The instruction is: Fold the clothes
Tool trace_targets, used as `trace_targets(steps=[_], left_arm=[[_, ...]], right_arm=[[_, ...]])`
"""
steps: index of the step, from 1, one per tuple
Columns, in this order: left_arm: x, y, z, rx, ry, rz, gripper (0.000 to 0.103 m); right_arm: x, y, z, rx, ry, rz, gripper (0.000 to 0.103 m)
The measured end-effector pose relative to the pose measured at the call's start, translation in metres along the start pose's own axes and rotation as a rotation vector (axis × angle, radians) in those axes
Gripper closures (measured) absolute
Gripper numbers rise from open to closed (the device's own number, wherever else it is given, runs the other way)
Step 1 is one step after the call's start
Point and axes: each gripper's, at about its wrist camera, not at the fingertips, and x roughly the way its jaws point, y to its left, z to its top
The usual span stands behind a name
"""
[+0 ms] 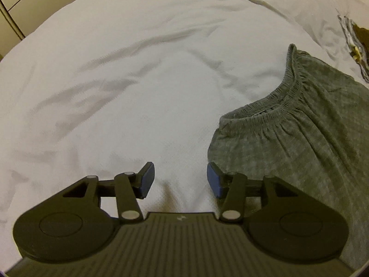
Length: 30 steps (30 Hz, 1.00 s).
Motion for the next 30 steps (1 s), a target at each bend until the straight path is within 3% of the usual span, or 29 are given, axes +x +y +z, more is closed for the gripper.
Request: trace_targets(steps=[3,6,8,10,12,14,18,21,24,26,30], left_arm=[[0.012,-0.002,0.000,0.050,-0.035,-0.058,0.058],[0.027,-0.018,0.008,0.182,-0.071,-0.106,0.058],[0.039,-0.029,0.014,0.251,-0.083,-0.142,0.058],[0.055,-0.034,0.021,0.256,-0.067,-0.203,0.060],[0.068,-0.029,0.026,0.191,-0.064,-0.254,0.081],[0.076,-0.017,0.031,0.090,-0.097,-0.275,0.091],[0.088,0.006,0.026,-0.089,-0.113,-0.287,0.091],[0.087,0.011,0.021,-0.154,-0.094,-0.302,0.089],[0.083,0.021,0.022,-0.202,-0.072,-0.312,0.075],[0.076,0.026,0.023,-0.201,-0.073,-0.295,0.061],[0.052,0.014,0.028,-0.017,-0.113,-0.245,0.061]], right_arm=[[-0.026,0.032,-0.017,-0.064,-0.033,0.058,0.084],[-0.043,0.069,-0.047,-0.100,-0.022,0.122,0.068],[-0.052,0.094,-0.070,-0.122,-0.008,0.152,0.067],[-0.056,0.115,-0.091,-0.134,0.013,0.178,0.067],[-0.059,0.132,-0.109,-0.148,0.032,0.197,0.067],[-0.062,0.146,-0.124,-0.159,0.045,0.213,0.067],[-0.070,0.159,-0.144,-0.162,0.060,0.237,0.067],[-0.072,0.168,-0.152,-0.183,0.076,0.262,0.067],[-0.081,0.183,-0.155,-0.231,0.050,0.282,0.063],[-0.085,0.192,-0.156,-0.260,0.025,0.289,0.057],[-0.082,0.196,-0.151,-0.238,0.014,0.287,0.055]])
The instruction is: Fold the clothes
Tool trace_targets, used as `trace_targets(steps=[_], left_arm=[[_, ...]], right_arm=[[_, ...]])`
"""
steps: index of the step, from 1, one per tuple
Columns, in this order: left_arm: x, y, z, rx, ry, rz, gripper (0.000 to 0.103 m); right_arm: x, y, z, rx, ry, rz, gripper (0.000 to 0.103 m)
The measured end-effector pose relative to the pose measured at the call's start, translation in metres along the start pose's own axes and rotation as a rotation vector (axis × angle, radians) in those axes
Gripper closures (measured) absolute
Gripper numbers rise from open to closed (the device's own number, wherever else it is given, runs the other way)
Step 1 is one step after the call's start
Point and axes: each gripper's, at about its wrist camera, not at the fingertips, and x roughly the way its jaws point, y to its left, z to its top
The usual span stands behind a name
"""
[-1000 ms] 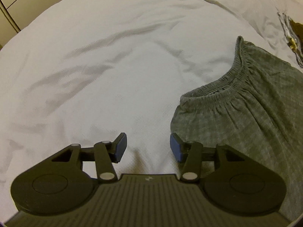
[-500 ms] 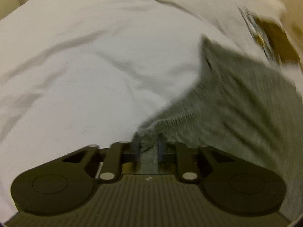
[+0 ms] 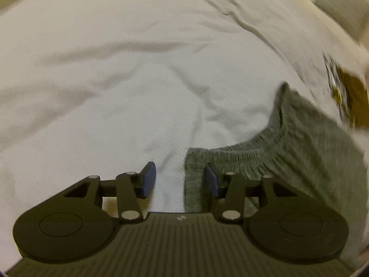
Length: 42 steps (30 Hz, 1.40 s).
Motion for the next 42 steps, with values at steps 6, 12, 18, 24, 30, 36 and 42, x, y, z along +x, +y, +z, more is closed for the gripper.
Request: trace_targets(steps=[6,12,18,24,30,36,42], left_arm=[[0.021,-0.024,0.009,0.144,0.048,-0.010,0.060],[0.017,-0.022,0.004,0.079,0.032,0.005,0.061],[-0.059,-0.021,-0.051,-0.035,-0.004,-0.032,0.061],[-0.124,-0.046,-0.147,-0.166,0.066,-0.170,0.054],[-0.118,-0.080,-0.203,-0.240,0.120,-0.296,0.042],[-0.100,-0.075,-0.215,-0.378,0.128,-0.485,0.090],[-0.129,-0.058,-0.200,-0.407,0.145,-0.541,0.103]], right_arm=[[0.014,-0.021,-0.001,0.029,0.049,0.005,0.051],[0.015,-0.045,-0.010,-0.012,0.085,-0.075,0.051],[-0.010,-0.041,-0.013,0.042,0.065,-0.032,0.051],[-0.019,0.023,-0.021,-0.168,0.034,0.032,0.051],[-0.005,0.062,-0.040,-0.345,0.027,-0.063,0.040],[0.000,0.070,-0.064,-0.579,-0.019,-0.207,0.040],[0.007,0.070,-0.060,-0.613,-0.053,-0.170,0.049]])
